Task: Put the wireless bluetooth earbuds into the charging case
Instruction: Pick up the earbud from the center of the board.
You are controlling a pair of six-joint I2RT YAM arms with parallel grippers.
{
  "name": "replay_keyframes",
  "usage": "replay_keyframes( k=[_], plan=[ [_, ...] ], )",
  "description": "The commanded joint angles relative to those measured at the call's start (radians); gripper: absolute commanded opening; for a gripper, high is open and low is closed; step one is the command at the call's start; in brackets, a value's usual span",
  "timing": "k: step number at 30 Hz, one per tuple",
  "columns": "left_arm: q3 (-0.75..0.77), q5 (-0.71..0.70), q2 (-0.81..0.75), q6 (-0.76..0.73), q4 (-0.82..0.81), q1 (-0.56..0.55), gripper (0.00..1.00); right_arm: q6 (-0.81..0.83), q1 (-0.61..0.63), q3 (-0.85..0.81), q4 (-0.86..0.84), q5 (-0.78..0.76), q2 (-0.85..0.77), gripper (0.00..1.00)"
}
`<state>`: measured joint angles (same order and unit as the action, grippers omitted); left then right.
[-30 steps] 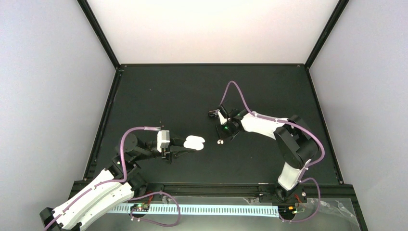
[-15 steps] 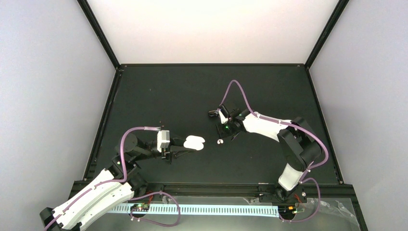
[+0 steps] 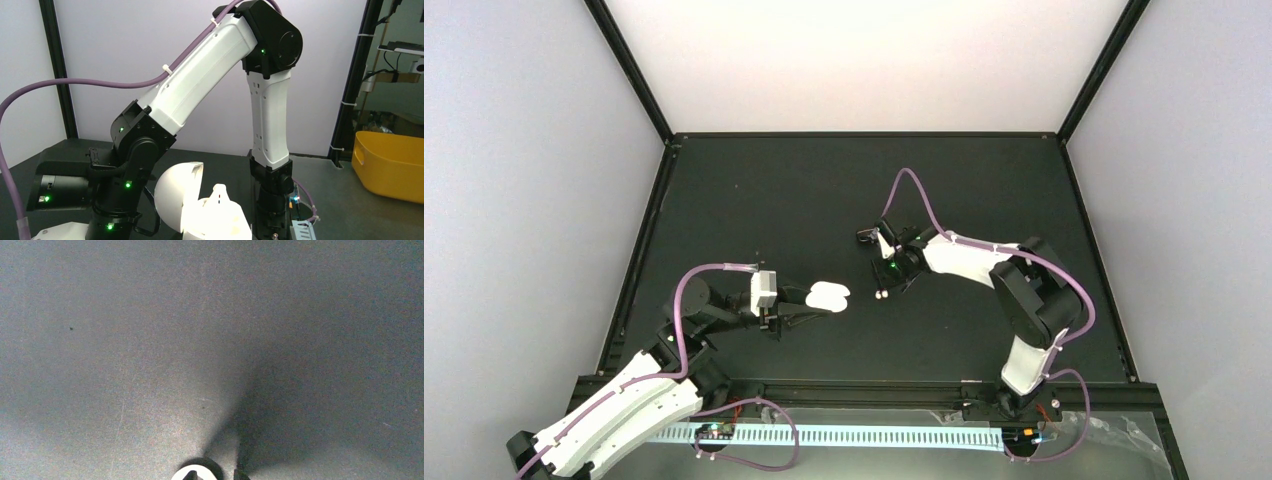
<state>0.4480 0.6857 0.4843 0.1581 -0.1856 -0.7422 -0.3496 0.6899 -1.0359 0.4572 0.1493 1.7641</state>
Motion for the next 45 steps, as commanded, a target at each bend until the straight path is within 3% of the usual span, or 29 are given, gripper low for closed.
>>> replay_keyframes(
  k=[1, 14, 20, 45],
  plan=[
    [0.017, 0.026, -0.004, 0.011, -0.015, -0.006, 0.01, 0.005, 0.007, -0.032, 0.007, -0.014, 0.020, 0.17],
    [0.017, 0.026, -0.004, 0.011, -0.017, -0.007, 0.02, 0.024, 0.043, -0.007, 0.040, -0.060, 0.029, 0.11],
    [0.017, 0.026, -0.004, 0.012, -0.017, -0.006, 0.01, 0.008, 0.062, -0.003, 0.041, -0.087, 0.034, 0.01],
    [0.015, 0.021, -0.013, 0.013, -0.012, -0.006, 0.01, -0.049, 0.077, 0.044, -0.015, -0.196, -0.145, 0.01]
  ],
)
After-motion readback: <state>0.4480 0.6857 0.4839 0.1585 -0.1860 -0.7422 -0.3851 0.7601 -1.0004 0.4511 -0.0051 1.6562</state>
